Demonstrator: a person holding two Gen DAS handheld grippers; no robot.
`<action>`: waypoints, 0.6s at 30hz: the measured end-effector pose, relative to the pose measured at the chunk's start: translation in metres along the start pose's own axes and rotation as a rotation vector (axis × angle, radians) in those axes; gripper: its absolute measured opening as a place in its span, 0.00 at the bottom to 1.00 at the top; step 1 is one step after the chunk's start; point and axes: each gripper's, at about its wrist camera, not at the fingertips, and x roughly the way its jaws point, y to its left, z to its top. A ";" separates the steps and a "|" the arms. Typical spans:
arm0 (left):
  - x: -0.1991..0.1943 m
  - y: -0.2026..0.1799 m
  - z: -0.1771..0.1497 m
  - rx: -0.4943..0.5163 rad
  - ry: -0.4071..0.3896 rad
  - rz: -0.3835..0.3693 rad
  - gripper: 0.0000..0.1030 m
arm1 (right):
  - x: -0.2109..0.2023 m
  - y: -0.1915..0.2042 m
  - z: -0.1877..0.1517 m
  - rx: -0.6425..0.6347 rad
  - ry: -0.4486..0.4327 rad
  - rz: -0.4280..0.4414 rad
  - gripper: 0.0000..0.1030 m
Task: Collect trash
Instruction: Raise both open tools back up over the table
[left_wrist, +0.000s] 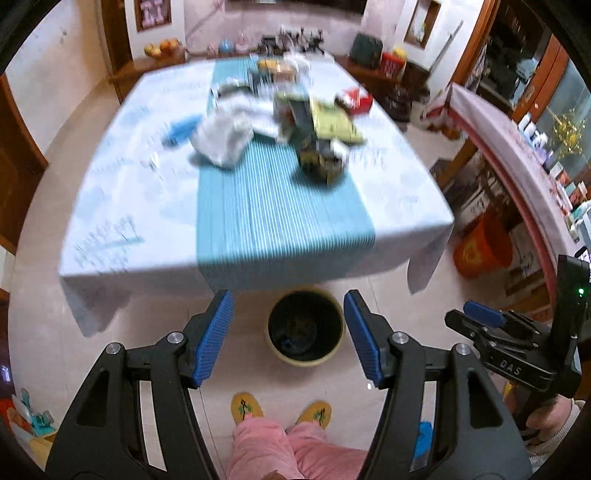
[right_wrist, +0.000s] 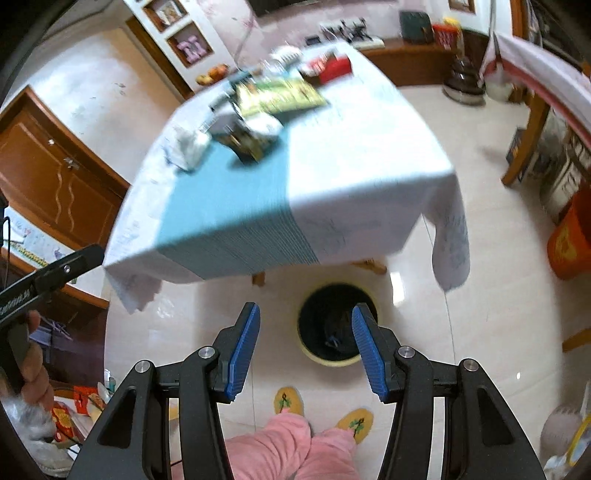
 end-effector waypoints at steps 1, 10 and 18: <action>-0.011 0.001 0.005 -0.004 -0.020 0.004 0.57 | -0.009 0.005 0.004 -0.005 -0.011 0.005 0.51; -0.070 0.010 0.033 -0.071 -0.123 0.043 0.63 | -0.046 0.045 0.049 -0.078 -0.078 0.068 0.58; -0.055 0.037 0.063 -0.122 -0.118 0.075 0.75 | -0.017 0.063 0.110 -0.054 -0.077 0.104 0.66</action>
